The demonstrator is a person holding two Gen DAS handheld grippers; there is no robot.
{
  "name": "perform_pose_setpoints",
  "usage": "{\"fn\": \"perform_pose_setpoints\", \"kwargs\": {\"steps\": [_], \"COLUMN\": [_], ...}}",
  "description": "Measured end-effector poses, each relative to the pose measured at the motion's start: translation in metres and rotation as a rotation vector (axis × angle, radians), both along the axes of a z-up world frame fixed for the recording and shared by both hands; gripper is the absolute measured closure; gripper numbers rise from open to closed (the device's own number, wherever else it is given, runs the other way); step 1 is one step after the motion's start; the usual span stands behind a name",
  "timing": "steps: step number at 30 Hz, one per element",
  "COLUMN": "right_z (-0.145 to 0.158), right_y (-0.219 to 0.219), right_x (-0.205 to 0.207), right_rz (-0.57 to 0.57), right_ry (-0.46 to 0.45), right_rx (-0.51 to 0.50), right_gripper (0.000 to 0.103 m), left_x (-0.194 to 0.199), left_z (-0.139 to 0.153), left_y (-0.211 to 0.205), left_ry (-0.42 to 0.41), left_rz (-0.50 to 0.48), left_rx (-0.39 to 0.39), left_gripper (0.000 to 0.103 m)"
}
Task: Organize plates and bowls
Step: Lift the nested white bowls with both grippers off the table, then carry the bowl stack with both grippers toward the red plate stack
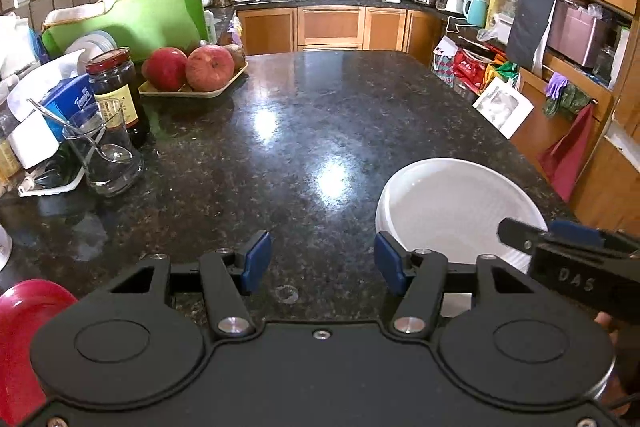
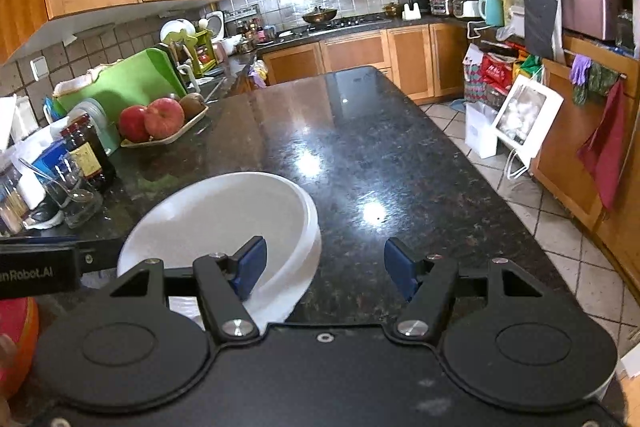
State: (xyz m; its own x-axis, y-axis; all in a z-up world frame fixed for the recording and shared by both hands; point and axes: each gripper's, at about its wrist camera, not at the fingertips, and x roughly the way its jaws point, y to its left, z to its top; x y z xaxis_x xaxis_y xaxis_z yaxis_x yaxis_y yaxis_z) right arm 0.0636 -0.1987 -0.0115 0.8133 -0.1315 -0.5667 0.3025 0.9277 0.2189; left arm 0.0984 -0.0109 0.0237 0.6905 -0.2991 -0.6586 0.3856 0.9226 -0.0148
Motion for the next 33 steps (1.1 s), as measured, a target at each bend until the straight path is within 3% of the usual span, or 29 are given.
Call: {"fn": "perform_pose_setpoints", "kwargs": {"steps": [9, 15, 17, 26, 33], "right_z": [0.019, 0.025, 0.027, 0.025, 0.02], "right_y": [-0.017, -0.023, -0.022, -0.031, -0.04], "right_x": [-0.007, -0.008, -0.004, 0.016, 0.03], "right_rz": [0.054, 0.094, 0.114, 0.231, 0.29], "right_ry": [-0.062, -0.111, -0.081, 0.029, 0.143], "right_rx": [0.029, -0.019, -0.049, -0.007, 0.068], "right_gripper": [0.034, 0.035, 0.035, 0.041, 0.062], "left_x": [-0.002, -0.001, 0.001, 0.01, 0.02], "left_z": [0.009, 0.007, 0.006, 0.003, -0.005], "left_y": [-0.006, -0.022, -0.026, -0.036, -0.042], "left_ry": [-0.001, 0.0, 0.021, 0.085, 0.164], "left_rz": [0.021, -0.006, -0.013, -0.013, -0.032], "left_rx": [-0.011, 0.011, 0.017, 0.032, 0.069], "left_gripper": [0.041, 0.041, 0.041, 0.045, 0.048]}}
